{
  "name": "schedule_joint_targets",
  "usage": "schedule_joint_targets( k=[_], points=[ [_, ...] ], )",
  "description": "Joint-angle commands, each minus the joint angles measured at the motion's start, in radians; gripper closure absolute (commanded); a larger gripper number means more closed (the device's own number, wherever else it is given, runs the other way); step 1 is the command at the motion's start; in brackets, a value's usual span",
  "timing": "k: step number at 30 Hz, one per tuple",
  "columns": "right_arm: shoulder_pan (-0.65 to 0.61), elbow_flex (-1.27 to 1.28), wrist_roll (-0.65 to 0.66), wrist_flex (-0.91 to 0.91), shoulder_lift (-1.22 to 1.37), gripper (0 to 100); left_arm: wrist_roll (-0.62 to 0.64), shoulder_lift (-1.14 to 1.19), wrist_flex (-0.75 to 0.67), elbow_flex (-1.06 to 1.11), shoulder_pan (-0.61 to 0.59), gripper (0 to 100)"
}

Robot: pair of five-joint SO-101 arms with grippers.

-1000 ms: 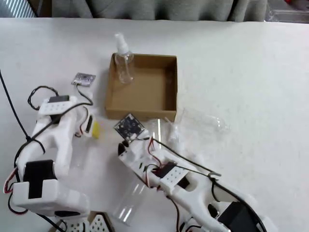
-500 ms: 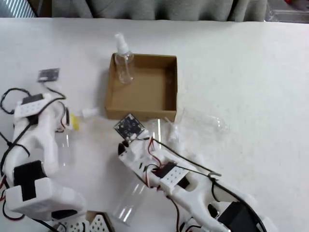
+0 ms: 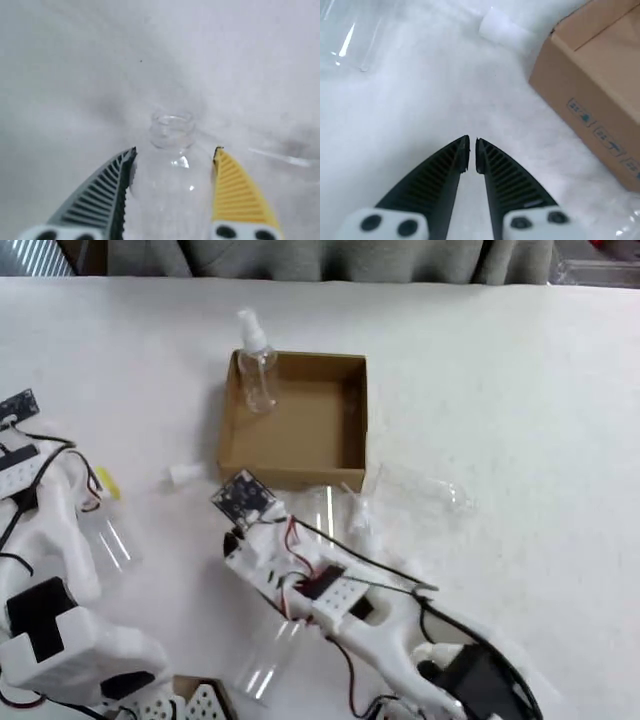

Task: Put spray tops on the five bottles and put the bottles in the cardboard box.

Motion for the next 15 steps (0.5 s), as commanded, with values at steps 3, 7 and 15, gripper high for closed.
schedule_joint_targets(
  k=[3,7,15],
  points=[
    [-0.035,-0.189,0.002,0.031,0.157,98.4,0.014,-0.004,-0.026,-0.046,-0.013,97],
    [-0.081,-0.267,0.161,0.033,0.185,98.2,0.014,-0.005,-0.069,-0.026,-0.024,97],
    [-0.09,-0.379,0.493,0.035,0.213,84.0,0.017,-0.007,-0.087,-0.02,-0.045,97]
  ],
)
